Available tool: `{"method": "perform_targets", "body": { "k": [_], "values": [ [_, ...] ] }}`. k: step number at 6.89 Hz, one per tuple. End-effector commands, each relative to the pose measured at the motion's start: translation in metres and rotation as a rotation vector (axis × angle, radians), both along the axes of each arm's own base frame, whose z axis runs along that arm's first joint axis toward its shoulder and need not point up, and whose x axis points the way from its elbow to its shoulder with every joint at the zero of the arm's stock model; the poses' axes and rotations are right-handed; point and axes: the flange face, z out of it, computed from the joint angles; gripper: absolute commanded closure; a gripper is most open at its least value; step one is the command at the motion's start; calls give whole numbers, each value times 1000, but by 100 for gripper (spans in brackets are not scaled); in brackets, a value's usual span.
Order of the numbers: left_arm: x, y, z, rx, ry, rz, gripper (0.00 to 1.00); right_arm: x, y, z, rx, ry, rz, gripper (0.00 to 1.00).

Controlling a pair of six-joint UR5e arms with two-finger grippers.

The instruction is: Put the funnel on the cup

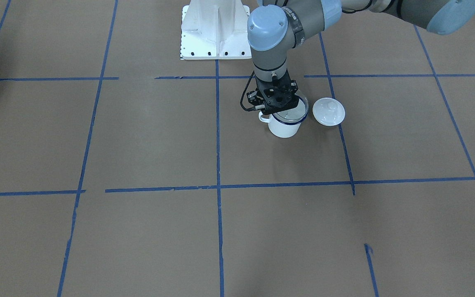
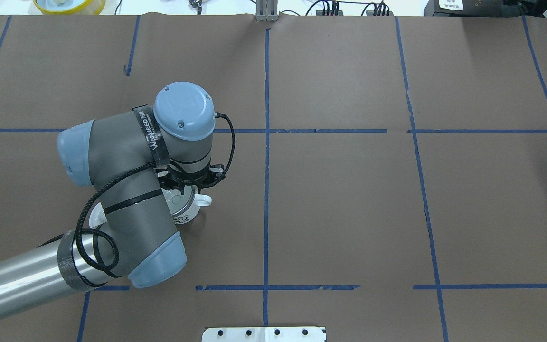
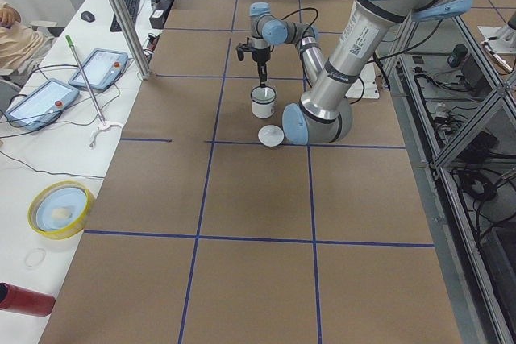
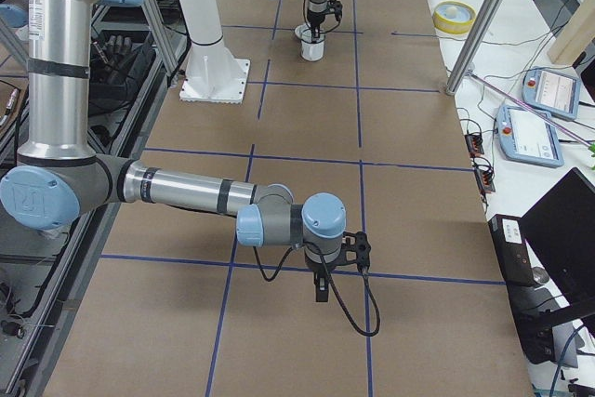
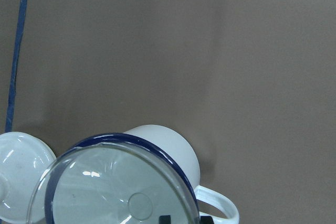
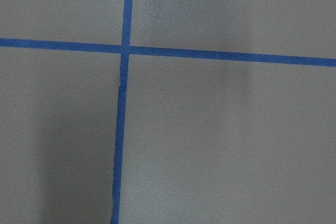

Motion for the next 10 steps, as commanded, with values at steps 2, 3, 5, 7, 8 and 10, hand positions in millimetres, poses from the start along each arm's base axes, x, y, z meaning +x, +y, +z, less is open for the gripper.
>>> {"method": "perform_targets", "body": {
  "k": [2, 3, 5, 7, 8, 10],
  "values": [
    [-70, 15, -11, 223, 115, 131, 0, 0, 0, 0, 0, 0, 0, 0],
    [-129, -14, 19, 369, 147, 161, 0, 0, 0, 0, 0, 0, 0, 0],
    [-233, -40, 119, 537, 268, 297, 0, 0, 0, 0, 0, 0, 0, 0],
    [-369, -43, 225, 604, 135, 348, 0, 0, 0, 0, 0, 0, 0, 0],
    [-444, -38, 281, 606, 112, 382, 0, 0, 0, 0, 0, 0, 0, 0],
    [-498, -1, 434, 359, 195, 361, 0, 0, 0, 0, 0, 0, 0, 0]
  ]
}}
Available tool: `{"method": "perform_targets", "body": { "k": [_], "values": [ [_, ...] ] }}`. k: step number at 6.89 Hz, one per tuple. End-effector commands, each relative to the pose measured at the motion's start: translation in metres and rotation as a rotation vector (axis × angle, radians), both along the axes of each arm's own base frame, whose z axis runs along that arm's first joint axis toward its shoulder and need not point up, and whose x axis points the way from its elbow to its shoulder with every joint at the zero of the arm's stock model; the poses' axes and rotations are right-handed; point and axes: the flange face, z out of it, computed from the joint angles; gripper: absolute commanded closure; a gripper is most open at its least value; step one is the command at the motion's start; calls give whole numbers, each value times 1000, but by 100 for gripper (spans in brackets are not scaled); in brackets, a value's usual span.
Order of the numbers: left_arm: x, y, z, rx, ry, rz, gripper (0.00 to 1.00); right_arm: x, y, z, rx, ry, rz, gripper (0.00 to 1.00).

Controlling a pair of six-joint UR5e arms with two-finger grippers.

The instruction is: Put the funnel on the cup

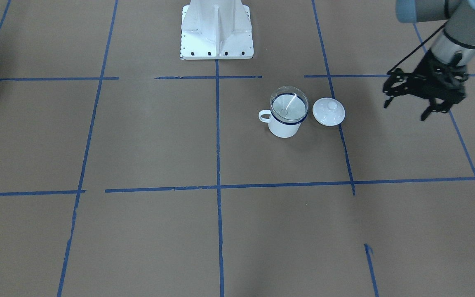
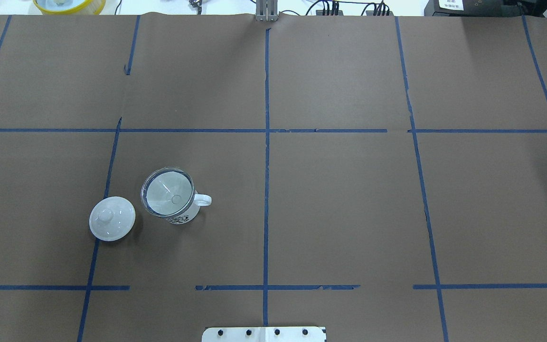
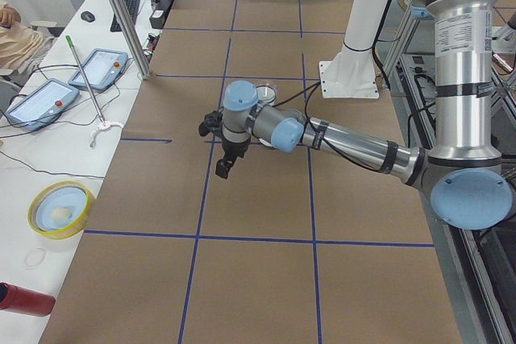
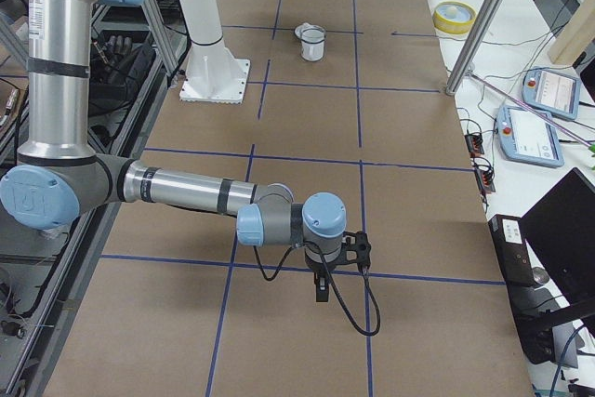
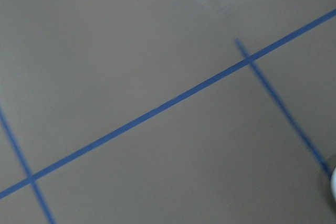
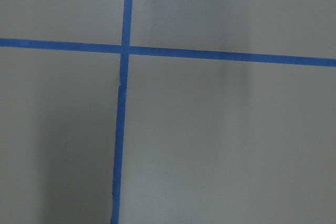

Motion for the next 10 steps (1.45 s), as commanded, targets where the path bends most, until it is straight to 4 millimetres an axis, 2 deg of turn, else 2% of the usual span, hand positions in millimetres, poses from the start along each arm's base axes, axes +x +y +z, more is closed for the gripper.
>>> {"method": "perform_targets", "body": {
  "k": [1, 2, 3, 5, 8, 10],
  "values": [
    [-74, 29, 91, -138, 29, -66, 0, 0, 0, 0, 0, 0, 0, 0],
    [-97, 29, 90, -208, 32, -118, 0, 0, 0, -1, 2, 0, 0, 0],
    [-98, 24, 84, -223, 24, -124, 0, 0, 0, 0, 0, 0, 0, 0],
    [-98, 23, 86, -222, 19, -123, 0, 0, 0, 0, 0, 0, 0, 0],
    [-97, 19, 65, -174, 32, -116, 0, 0, 0, 0, 0, 0, 0, 0],
    [-97, 20, 67, -180, 31, -118, 0, 0, 0, 0, 0, 0, 0, 0]
  ]
}}
